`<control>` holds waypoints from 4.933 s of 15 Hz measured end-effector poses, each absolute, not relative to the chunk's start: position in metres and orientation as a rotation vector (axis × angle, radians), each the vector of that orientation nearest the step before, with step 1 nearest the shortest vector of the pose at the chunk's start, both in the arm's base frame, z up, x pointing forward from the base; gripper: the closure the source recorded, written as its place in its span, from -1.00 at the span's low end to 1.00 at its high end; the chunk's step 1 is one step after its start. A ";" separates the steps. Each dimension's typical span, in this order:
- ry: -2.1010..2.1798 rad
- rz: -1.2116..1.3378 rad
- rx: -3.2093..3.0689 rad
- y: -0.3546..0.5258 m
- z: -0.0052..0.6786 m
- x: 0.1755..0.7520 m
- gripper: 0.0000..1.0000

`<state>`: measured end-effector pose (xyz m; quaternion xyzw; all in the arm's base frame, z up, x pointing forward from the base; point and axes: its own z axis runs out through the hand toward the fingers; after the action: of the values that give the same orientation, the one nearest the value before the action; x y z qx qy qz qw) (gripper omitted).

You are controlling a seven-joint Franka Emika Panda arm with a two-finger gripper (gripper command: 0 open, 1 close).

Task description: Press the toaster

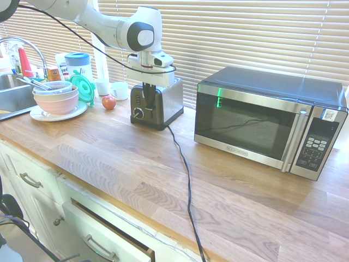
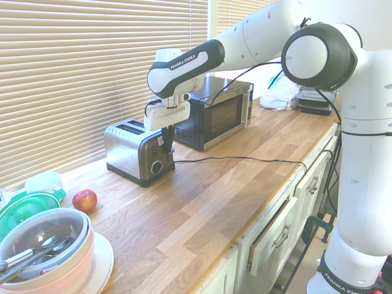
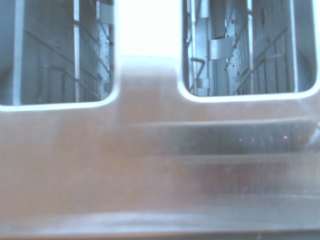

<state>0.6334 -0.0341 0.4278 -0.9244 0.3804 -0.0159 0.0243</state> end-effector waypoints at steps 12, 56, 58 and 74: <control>1.169 -0.136 -2.878 -0.038 0.414 0.626 1.00; 1.015 -0.599 -2.727 -0.121 0.466 0.477 1.00; 0.973 -0.574 -2.763 -0.117 0.456 0.435 1.00; 0.829 0.025 -3.094 -0.002 0.419 0.470 1.00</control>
<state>0.4700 -0.0021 0.4192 -0.9654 0.2588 0.0078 -0.0309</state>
